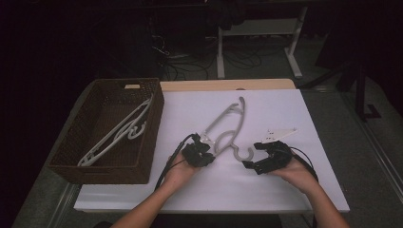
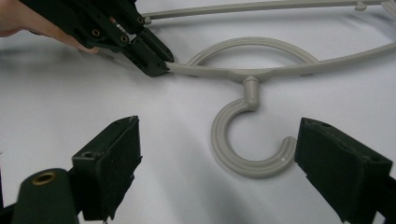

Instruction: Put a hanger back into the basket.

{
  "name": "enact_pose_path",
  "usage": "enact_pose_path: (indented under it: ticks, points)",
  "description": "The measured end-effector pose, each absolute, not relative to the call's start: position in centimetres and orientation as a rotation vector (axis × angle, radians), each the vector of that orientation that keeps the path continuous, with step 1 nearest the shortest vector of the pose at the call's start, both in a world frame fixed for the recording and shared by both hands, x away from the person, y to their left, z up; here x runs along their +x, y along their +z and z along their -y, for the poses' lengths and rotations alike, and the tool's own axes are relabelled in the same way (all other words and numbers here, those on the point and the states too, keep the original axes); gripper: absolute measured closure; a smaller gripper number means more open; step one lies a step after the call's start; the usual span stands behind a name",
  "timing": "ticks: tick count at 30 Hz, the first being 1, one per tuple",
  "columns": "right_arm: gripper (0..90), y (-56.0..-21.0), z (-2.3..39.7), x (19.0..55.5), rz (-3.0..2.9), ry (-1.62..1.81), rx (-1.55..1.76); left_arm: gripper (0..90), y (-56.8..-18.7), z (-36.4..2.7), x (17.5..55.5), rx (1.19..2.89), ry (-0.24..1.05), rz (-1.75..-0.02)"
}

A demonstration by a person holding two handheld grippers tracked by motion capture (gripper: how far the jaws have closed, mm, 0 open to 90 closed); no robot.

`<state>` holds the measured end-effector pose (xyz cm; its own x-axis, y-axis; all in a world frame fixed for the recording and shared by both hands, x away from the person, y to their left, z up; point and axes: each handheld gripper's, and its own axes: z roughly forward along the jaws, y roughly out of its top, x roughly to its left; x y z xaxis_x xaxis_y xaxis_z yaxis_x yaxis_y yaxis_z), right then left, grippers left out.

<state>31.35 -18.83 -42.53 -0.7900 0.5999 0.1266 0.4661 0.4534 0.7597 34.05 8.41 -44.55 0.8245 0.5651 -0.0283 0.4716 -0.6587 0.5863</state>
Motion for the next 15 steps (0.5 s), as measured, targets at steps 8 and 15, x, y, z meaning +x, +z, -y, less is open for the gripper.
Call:
enact_pose_path:
  ticks: [8, 15]
  points:
    - [13.7, -41.9, 19.7, 31.3, -2.487, 1.294, 0.957, 82.9, -42.4, -8.8, 34.2, 2.359, 0.214, -0.729]
    - [13.6, -40.7, 21.1, 30.1, -2.408, 1.361, 0.976, 82.8, -39.3, -9.4, 34.5, 2.312, 0.224, -0.699]
